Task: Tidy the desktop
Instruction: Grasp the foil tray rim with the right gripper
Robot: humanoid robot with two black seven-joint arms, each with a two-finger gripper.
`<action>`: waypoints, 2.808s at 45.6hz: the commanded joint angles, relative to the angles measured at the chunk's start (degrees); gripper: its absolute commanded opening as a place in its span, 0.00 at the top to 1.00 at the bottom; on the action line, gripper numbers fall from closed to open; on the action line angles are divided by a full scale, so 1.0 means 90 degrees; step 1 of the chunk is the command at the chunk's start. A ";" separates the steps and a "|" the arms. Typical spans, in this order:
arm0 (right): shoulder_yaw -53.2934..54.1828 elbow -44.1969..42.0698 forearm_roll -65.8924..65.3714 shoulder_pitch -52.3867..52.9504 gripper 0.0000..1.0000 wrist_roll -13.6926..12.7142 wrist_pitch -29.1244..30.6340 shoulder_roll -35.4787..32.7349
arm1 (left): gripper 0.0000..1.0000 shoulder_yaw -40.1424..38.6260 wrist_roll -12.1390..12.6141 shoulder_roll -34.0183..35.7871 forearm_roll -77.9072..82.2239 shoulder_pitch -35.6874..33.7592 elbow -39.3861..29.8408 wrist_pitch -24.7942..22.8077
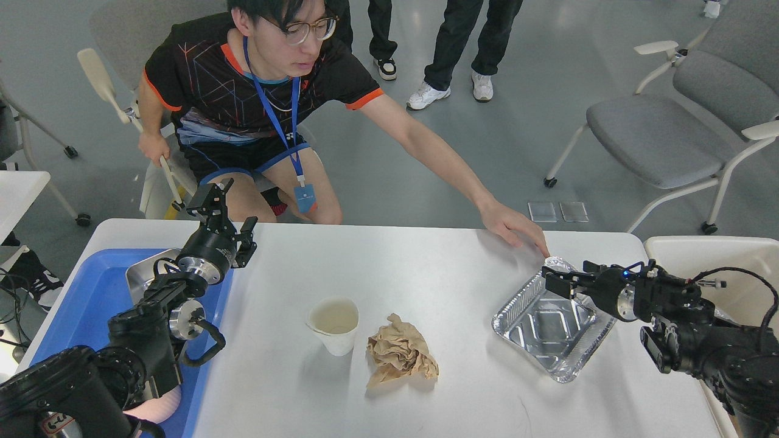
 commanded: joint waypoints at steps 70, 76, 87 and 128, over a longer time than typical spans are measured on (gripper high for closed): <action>0.0006 -0.0012 0.0127 -0.0713 0.59 0.0008 0.0049 -0.0534 | 0.03 0.0010 0.0009 0.0000 0.0000 -0.0010 -0.0002 0.0087; 0.0006 -0.0002 0.0127 -0.0762 0.61 -0.0002 0.0059 -0.0544 | 0.03 0.0010 0.0009 -0.0010 0.0000 -0.0010 -0.0002 0.0087; 0.0006 -0.0012 0.0215 -0.0762 0.61 -0.0002 0.0059 -0.0573 | 0.03 0.0010 0.0009 -0.0010 0.0000 -0.0019 -0.0002 0.0087; 0.0036 -0.0178 0.0401 -0.0771 1.00 0.0027 0.0098 -0.0593 | 0.03 0.0020 0.0009 -0.0059 0.0000 -0.0029 -0.0002 0.0097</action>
